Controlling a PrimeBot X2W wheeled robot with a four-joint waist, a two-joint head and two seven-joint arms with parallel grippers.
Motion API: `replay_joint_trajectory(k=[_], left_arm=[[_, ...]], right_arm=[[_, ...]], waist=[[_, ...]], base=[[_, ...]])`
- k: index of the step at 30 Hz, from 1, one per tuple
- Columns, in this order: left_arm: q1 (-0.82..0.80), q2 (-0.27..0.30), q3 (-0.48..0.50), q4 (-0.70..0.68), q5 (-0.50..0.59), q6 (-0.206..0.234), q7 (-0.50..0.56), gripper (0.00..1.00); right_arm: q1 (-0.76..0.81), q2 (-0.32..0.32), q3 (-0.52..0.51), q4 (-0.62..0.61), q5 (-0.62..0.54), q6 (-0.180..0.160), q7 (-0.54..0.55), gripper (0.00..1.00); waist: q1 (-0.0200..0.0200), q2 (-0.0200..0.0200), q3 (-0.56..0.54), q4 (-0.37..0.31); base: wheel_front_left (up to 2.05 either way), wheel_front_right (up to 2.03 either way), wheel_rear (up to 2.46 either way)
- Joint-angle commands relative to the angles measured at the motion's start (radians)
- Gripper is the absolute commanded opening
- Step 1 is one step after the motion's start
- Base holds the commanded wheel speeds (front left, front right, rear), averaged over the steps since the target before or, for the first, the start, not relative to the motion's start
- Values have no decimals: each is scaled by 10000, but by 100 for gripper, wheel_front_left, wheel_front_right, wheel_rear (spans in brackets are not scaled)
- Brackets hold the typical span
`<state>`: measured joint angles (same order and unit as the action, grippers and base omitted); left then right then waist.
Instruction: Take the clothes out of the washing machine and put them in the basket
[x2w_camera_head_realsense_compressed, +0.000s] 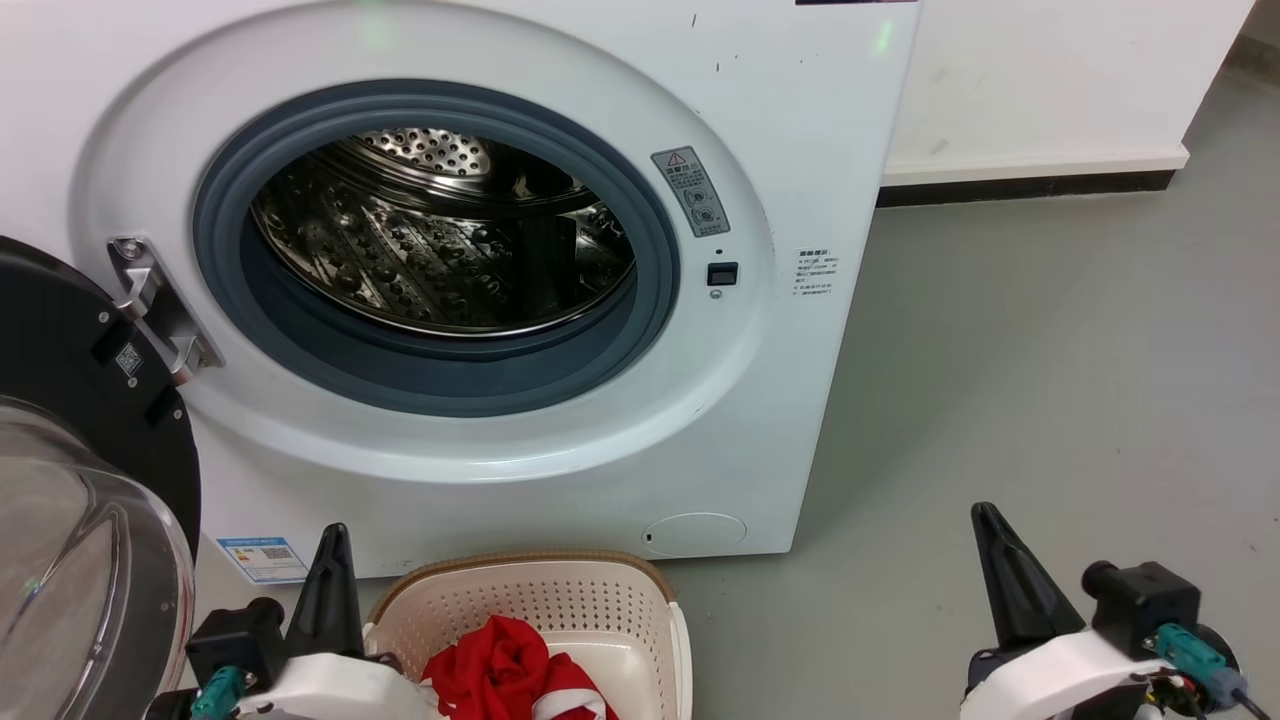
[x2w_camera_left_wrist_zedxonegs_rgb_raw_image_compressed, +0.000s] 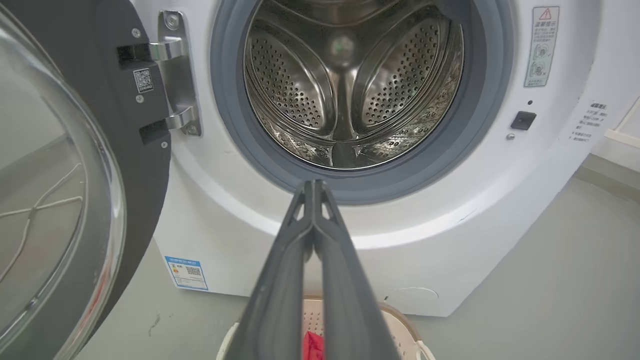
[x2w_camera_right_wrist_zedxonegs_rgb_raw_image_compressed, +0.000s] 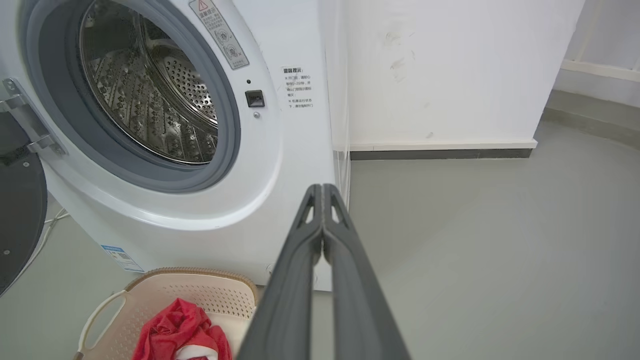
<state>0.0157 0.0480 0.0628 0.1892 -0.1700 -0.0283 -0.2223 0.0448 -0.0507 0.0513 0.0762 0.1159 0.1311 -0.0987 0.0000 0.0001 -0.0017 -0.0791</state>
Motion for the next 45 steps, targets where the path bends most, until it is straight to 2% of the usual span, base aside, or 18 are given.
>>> replay_joint_trajectory(k=[1,24,45], left_arm=[[-308,17,64,-100,-557,-83,119,0],[-509,21,82,-42,-4714,-367,975,0],[-755,24,216,126,-7516,-566,1670,0]], right_arm=[[-222,-78,-33,-78,662,0,42,0],[-687,-302,-208,478,5187,-1,426,0],[-941,-372,-421,807,8185,-2,745,0]], waist=[[0,-1,1,14],[0,-1,10,164],[0,-1,18,295]], base=[[0,0,0],[0,0,0],[0,0,0]])
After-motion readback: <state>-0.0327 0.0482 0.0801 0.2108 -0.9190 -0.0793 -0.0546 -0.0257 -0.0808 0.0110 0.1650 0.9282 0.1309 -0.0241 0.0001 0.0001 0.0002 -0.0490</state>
